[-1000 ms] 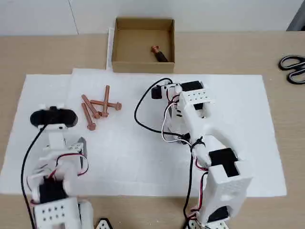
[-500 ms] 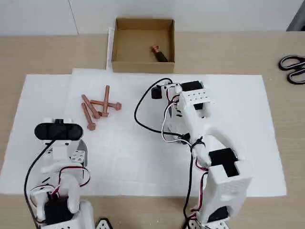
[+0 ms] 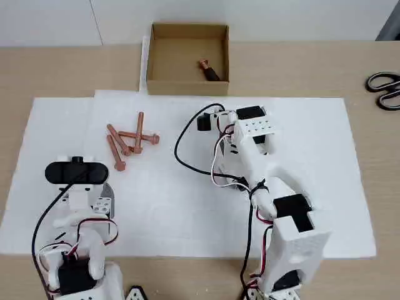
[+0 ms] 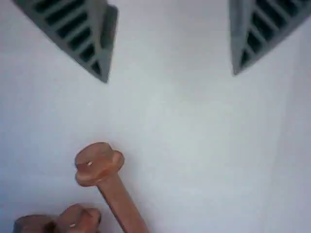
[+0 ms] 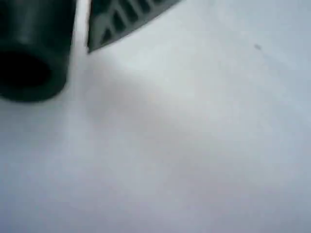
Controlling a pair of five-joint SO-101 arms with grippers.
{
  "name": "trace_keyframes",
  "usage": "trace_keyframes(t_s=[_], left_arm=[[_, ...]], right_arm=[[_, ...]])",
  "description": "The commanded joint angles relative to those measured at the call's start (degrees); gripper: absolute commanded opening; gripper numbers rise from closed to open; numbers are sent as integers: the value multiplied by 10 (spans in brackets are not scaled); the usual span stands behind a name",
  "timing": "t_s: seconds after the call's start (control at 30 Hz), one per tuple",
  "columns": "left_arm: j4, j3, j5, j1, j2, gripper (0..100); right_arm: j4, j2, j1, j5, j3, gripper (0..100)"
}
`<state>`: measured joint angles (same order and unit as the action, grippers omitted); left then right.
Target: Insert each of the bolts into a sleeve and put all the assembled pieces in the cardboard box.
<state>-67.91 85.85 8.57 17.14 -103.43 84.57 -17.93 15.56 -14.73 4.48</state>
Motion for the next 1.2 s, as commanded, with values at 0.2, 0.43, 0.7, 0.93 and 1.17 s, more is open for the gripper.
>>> trace_keyframes(t_s=[0.2, 0.43, 0.7, 0.93, 1.17], left_arm=[[0, 40, 4, 1, -8, 152], [0, 59, 4, 1, -8, 152], [0, 59, 4, 1, -8, 152], [0, 59, 4, 1, -8, 152], [0, 59, 4, 1, -8, 152]], right_arm=[[-25, 24, 10, 2, -15, 78], [-30, 24, 9, 1, -11, 25], [-29, 27, 9, 1, -11, 4], [-29, 28, 8, 1, -13, 4], [-29, 28, 8, 1, -13, 4]])
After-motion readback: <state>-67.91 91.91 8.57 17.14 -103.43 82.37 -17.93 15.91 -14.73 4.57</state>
